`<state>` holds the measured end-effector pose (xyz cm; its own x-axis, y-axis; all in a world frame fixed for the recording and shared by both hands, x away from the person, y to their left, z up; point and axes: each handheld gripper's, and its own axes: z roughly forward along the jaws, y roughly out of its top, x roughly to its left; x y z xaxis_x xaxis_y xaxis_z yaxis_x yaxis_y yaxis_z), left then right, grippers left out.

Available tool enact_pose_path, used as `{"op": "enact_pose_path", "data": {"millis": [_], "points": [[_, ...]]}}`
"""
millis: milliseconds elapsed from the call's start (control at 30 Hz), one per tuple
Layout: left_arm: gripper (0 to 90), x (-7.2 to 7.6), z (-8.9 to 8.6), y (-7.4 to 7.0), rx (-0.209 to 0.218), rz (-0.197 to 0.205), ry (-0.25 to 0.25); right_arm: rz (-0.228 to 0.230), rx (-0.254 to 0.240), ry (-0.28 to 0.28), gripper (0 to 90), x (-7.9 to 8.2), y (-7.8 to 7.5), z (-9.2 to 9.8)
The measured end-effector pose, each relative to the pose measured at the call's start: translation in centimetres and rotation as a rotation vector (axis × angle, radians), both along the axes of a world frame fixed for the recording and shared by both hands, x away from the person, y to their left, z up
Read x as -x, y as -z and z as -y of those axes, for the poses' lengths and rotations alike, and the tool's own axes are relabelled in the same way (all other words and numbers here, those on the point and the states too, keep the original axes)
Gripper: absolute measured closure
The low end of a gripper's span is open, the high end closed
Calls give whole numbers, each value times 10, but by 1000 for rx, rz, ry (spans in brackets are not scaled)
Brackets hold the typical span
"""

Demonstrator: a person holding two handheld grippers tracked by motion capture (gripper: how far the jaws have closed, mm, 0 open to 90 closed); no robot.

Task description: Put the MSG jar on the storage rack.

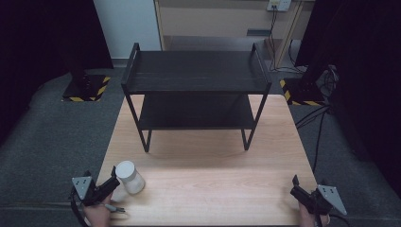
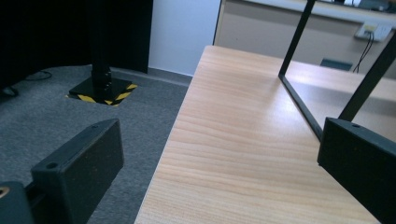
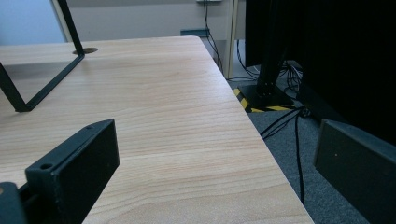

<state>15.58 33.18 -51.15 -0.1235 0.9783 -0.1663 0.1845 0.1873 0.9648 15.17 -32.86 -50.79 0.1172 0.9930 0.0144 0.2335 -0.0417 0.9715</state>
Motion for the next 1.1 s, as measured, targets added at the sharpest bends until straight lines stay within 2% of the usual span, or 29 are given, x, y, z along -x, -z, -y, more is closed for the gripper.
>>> {"op": "enact_pose_path", "data": {"millis": [200, 400, 533, 567, 600, 700, 833, 900, 967, 1000, 1067, 1100], "points": [[0, 8, 4, -4, 6, 16, -22, -6, 1, -1, 5, 0, -1, 0], [0, 28, 20, -12, 46, 68, -97, -8, 2, -2, 5, -1, -1, 0], [0, 39, 32, -20, 50, 128, -99, -6, 1, -5, 5, -1, -1, 0], [0, 44, 35, -23, 39, 150, -99, -5, -2, -5, 5, 0, -1, 0], [0, 44, 35, -23, 39, 150, -99, -5, -2, -5, 5, 0, -1, 0], [0, 56, 39, -34, 6, 194, -77, -2, -5, -7, 5, 0, 0, 1], [0, 68, 45, -44, -15, 242, -29, -3, 5, -10, 5, 0, 0, 0], [1, 71, 49, -49, -35, 246, -2, -5, 6, -11, 5, 0, 0, 0], [2, 73, 51, -50, -33, 256, 12, -5, 2, -11, 5, 0, -1, 0], [2, 74, 52, -52, -30, 262, 35, -5, 2, -11, 5, 0, -1, 0], [2, 74, 62, -58, -54, 250, 77, -4, -3, -11, 4, 0, -1, 1], [2, 74, 62, -58, -54, 250, 77, -4, -3, -11, 4, 0, -1, 1]]}}
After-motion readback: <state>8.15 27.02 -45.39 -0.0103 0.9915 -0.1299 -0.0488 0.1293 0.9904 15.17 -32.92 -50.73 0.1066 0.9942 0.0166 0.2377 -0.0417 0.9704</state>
